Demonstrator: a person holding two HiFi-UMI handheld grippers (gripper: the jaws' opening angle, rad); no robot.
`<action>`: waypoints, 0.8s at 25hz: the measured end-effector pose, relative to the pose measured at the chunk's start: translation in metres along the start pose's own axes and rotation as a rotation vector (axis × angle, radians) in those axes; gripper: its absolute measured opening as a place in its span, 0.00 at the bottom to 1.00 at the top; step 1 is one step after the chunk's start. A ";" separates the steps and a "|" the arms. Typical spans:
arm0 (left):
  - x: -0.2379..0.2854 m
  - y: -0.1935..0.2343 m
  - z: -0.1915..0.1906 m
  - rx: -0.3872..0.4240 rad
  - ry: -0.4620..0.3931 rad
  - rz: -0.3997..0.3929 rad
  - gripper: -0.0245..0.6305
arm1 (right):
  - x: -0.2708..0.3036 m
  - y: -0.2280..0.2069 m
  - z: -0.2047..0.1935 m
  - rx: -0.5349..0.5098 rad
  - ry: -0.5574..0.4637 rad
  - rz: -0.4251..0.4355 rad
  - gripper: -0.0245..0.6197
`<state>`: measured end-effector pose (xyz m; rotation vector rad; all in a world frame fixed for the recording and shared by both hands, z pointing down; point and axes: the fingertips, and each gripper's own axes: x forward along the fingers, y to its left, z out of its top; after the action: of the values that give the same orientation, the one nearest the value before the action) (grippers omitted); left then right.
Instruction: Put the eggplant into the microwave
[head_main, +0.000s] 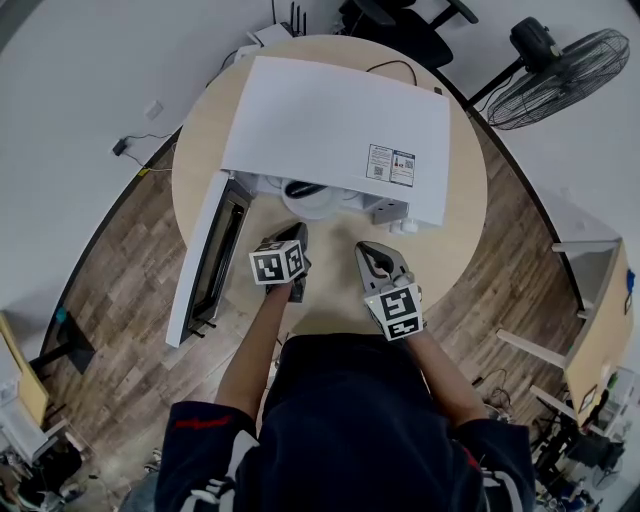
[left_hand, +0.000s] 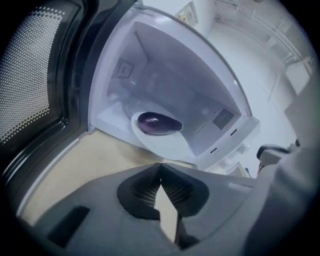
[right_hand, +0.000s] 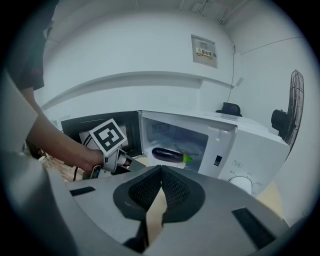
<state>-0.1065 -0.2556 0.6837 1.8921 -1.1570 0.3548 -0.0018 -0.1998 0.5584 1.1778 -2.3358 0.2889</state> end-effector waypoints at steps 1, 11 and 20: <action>0.002 0.000 0.000 0.014 0.001 0.003 0.06 | 0.000 0.000 0.000 0.001 0.000 0.000 0.06; 0.016 -0.002 0.004 0.027 0.008 -0.005 0.06 | 0.004 -0.006 0.000 0.003 0.009 -0.004 0.06; 0.027 -0.004 0.012 0.037 0.019 -0.017 0.06 | 0.006 -0.010 -0.002 0.005 0.016 -0.008 0.06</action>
<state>-0.0910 -0.2800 0.6917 1.9258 -1.1279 0.3863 0.0038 -0.2092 0.5624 1.1821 -2.3173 0.3008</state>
